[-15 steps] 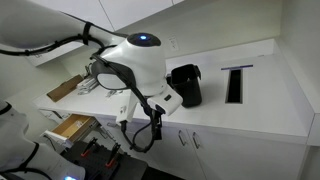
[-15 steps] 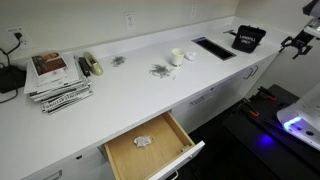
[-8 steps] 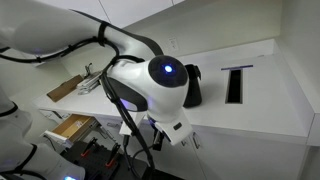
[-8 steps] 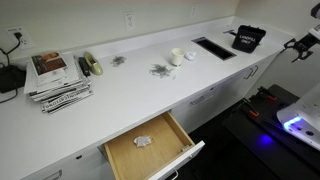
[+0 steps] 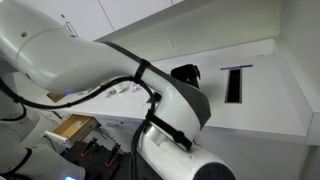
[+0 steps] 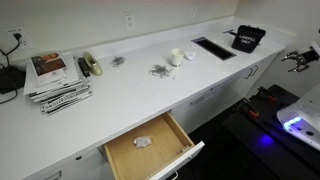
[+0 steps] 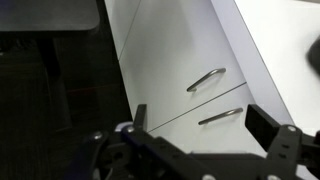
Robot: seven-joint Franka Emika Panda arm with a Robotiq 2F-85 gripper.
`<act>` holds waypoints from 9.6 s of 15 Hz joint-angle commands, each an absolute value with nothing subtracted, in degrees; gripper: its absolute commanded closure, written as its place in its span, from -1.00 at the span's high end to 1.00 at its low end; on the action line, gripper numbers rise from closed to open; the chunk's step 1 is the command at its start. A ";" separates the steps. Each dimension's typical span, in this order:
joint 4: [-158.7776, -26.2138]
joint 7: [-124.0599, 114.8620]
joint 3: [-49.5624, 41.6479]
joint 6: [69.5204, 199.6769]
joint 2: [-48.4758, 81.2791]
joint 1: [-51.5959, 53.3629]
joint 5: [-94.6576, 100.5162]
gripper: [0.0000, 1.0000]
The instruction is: Open the right door to the cupboard on the right
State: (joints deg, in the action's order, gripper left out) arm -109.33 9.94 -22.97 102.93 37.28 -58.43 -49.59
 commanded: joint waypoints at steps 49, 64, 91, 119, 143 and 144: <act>-97.60 -27.24 -14.65 94.42 65.48 -61.69 -94.47 -0.39; -96.14 -22.20 -21.50 88.57 66.05 -68.03 -88.70 -0.94; -88.46 -19.90 -25.02 109.93 54.79 -71.70 -55.99 0.83; -122.95 -31.14 -26.15 150.59 31.27 -45.11 -35.88 -1.00; -107.55 -46.83 -32.23 155.99 50.59 -45.15 -28.85 -1.00; -108.11 -46.11 -31.45 154.53 49.37 -45.62 -28.98 -1.00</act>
